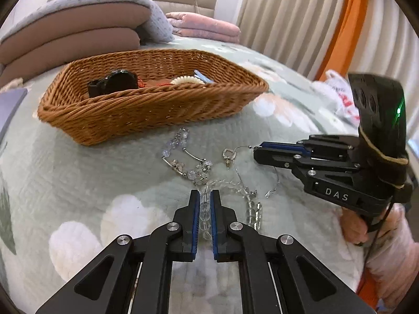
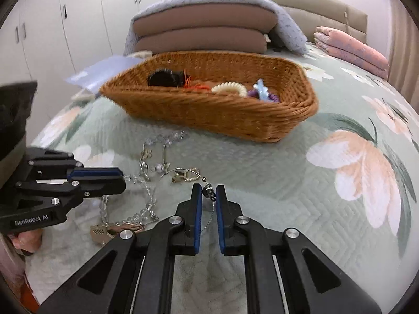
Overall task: Organize jewelry
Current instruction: 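Grasp the silver chain bracelet with the right tool while the left grasps the clear bead bracelet, then carry the bead bracelet and wire bangle into the basket and open both tools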
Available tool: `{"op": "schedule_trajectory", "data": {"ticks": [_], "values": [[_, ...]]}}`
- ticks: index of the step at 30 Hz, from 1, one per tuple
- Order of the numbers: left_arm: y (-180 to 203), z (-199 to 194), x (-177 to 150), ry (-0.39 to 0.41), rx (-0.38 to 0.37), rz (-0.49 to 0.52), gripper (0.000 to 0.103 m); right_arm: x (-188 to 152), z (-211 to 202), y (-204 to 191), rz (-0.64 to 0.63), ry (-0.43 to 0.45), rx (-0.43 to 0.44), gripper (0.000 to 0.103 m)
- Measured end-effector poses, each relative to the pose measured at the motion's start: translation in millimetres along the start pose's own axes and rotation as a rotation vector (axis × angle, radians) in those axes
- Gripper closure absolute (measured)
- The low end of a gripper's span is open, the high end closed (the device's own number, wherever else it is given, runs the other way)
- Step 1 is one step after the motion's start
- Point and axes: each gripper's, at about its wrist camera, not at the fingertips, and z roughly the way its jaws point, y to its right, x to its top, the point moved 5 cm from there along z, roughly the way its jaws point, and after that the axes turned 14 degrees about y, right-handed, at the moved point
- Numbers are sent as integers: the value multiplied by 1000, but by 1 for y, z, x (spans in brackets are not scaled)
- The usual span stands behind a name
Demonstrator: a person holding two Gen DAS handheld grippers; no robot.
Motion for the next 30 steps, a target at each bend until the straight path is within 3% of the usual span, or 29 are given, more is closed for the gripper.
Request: {"op": "schedule_trajectory", "data": {"ticks": [6,18,25,30], "values": [[0,-21,11,108,-106,-73,96,8,-21,-2,-2,98,6,91],[16,-58,38,245,-215,-103,96,19,-45,16,99,192,19,91],[26,-69,68,290,-197,-58,96,32,-69,20,155,255,50,91],[23,-74,102,342,-175,-43,96,65,-86,26,200,328,74,91]]}}
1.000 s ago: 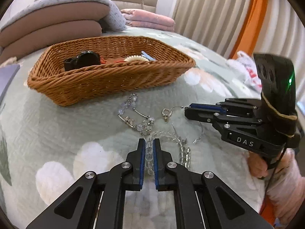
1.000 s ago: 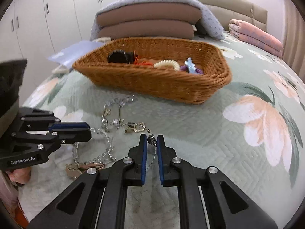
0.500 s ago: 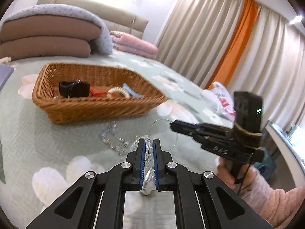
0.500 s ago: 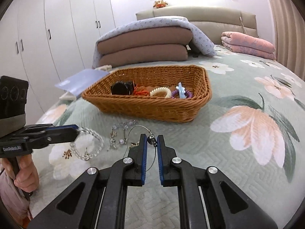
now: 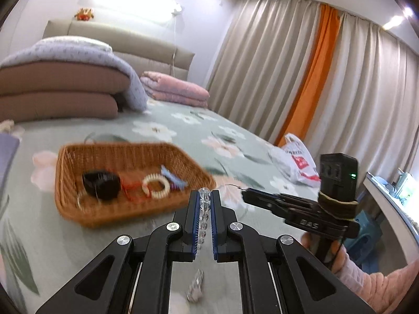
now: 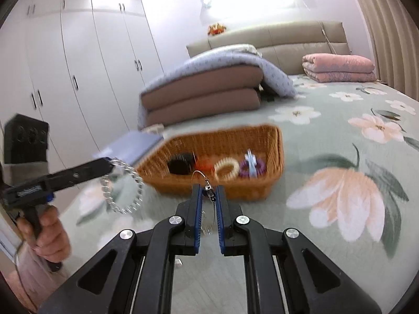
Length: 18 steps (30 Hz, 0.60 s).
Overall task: Organize jewelry
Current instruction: 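Carry the bead bracelet and wire bangle into the basket and open both tools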
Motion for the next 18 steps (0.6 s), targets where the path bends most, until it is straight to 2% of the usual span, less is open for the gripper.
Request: {"op": "schedule_trajectory", "data": {"ticks": [4,8,11,14,18], "values": [[-12,20,28,63,25,-16,96,31,12,-1,-10,45,-21,91],[-29,45,43,116,58,-46,96,56,44,7,8,77,-34,91],[-47,68,42,109,56,-99,96,60,78,16,11,67,-41,91],[-66,88,32,77,109,-103,96,55,111,24,0,32,-54,91],[-82,103,15,43,188,-84,96,36,132,31,-12,-14,-88,91]]}}
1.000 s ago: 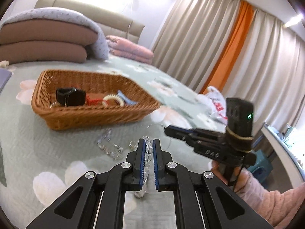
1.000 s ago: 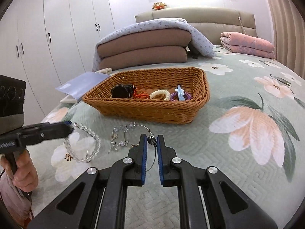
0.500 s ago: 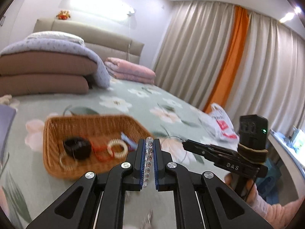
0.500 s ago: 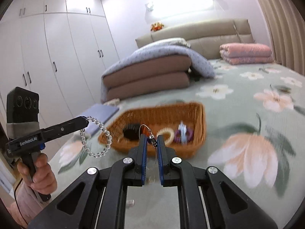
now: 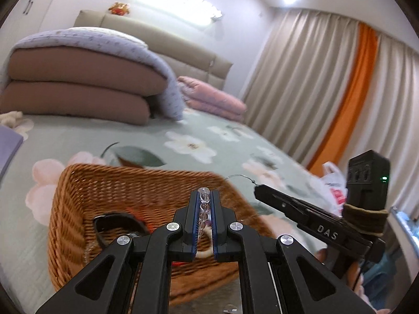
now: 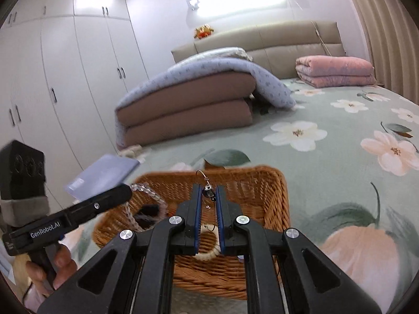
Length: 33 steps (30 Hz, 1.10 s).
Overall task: Organize jewelry
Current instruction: 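Carry the bead bracelet and wire bangle into the basket and open both tools, then grasp a small silver clasp with the right tool while the left grasps a silver charm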
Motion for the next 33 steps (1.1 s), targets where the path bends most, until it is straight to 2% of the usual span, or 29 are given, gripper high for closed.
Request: {"op": "schedule_trajectory", "data": {"ticks": [3,11,14,16,19,27,33], "values": [[-6,7,-9,-23,26,2,96,-12,11,2,-12,-44,-19,91],[-6,16,-24,-77,70,35,94,-26,19,9,13,-94,-16,90],[-11,13,-24,-77,70,-2,77,-30,21,10,33,-116,2,90],[-14,6,-20,-47,76,-22,48,-31,20,10,38,-116,6,88],[-14,-8,-12,-6,80,-27,47,-28,14,11,34,-86,-3,80],[11,-60,2,37,77,14,47,-14,-40,1,52,0,18,80],[18,-114,-16,-21,116,97,47,-30,-98,-22,10,-14,57,80]]}}
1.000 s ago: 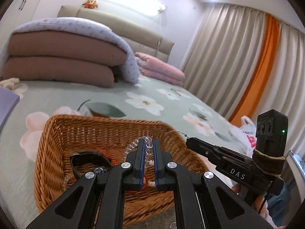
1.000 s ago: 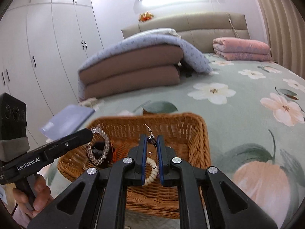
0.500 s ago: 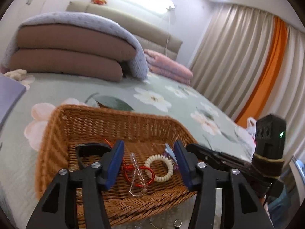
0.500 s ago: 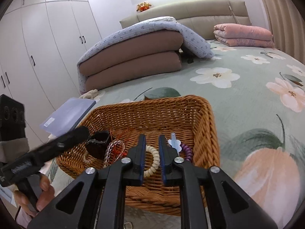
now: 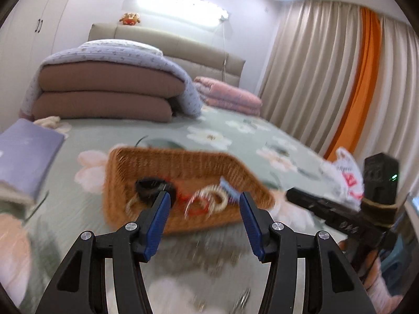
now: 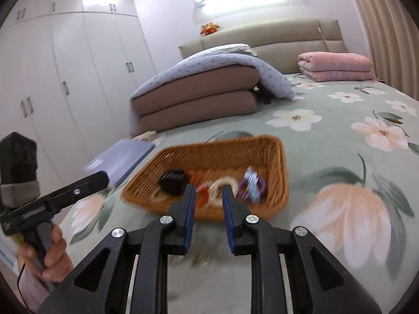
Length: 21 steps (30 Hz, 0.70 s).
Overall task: Organize jewelry
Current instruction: 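Grasp a small silver clasp with the right tool while the left grasps a silver charm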
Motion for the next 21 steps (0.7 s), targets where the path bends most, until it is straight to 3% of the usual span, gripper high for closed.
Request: {"op": "schedule_trajectory", "data": {"ticks": [6,11,13,19,21], "values": [[-17,-31,-49,-70,16,-57,47,-45,-19,-17,-74,-80,-11,80],[-33,-19,-89,-134,41,-104,47,-68,-8,-12,-56,-142,-16,80],[-34,-13,-94,-162,48,-102,47,-72,-7,-11,-50,-152,-13,80],[-31,-17,-95,-144,43,-83,47,-73,-1,-8,-40,-168,-12,79],[-30,-15,-96,-156,44,-72,47,-75,1,-10,-51,-179,-21,67]]}}
